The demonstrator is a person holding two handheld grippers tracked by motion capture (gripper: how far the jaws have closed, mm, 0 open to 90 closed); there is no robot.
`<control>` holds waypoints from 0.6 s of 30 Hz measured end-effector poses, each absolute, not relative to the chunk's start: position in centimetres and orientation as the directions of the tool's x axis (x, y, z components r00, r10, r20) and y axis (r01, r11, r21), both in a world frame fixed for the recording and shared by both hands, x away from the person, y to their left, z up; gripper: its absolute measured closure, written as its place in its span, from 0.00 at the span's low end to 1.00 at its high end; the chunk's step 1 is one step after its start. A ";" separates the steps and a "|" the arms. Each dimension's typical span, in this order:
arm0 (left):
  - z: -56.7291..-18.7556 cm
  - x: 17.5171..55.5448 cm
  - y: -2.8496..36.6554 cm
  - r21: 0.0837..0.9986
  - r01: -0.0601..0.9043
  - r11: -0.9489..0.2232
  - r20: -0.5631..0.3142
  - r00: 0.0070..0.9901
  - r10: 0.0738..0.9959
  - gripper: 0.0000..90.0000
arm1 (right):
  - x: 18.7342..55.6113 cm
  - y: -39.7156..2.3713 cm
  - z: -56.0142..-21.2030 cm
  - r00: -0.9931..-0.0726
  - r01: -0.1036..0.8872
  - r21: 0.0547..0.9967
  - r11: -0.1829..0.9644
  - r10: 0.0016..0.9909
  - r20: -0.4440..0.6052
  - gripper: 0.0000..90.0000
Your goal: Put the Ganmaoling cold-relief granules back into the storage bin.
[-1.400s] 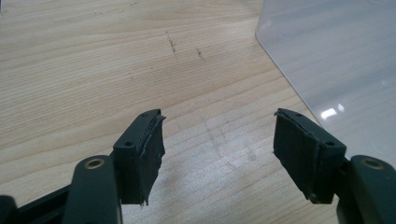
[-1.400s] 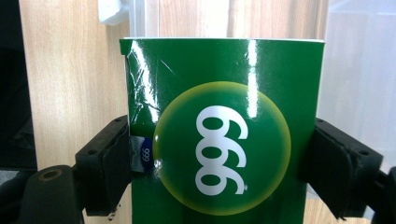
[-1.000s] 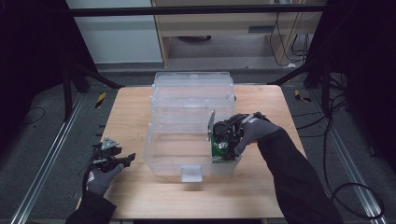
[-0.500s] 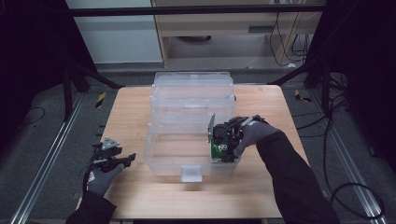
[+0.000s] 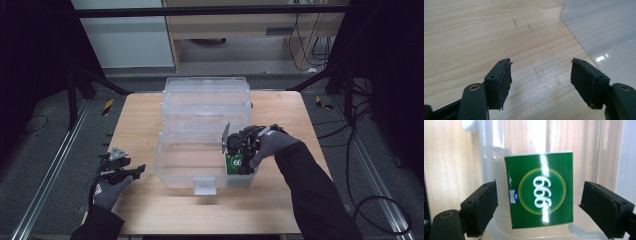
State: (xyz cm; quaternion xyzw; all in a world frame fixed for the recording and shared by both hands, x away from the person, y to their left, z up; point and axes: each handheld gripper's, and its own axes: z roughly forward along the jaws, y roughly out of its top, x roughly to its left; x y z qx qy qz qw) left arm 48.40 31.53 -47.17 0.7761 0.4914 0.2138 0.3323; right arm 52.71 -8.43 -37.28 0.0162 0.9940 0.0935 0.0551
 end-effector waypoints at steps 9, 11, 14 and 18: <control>-47.1 48.4 31.4 0.728 0.620 -0.294 0.004 0.424 0.906 0.35 | 51.7 -9.6 -35.3 -0.982 0.075 0.239 0.968 0.114 -0.151 0.16; -47.1 48.3 31.5 0.727 0.620 -0.297 0.006 0.426 0.905 0.35 | 51.5 -9.7 -35.0 -0.980 0.088 0.248 0.965 0.129 -0.154 0.17; -47.1 48.3 31.4 0.727 0.620 -0.296 0.005 0.427 0.904 0.35 | 50.9 -10.4 -34.0 -0.973 0.105 0.285 0.953 0.158 -0.169 0.17; -47.1 48.3 31.3 0.730 0.617 -0.296 0.003 0.430 0.903 0.35 | 50.0 -11.1 -33.3 -0.964 0.162 0.335 0.928 0.222 -0.149 0.20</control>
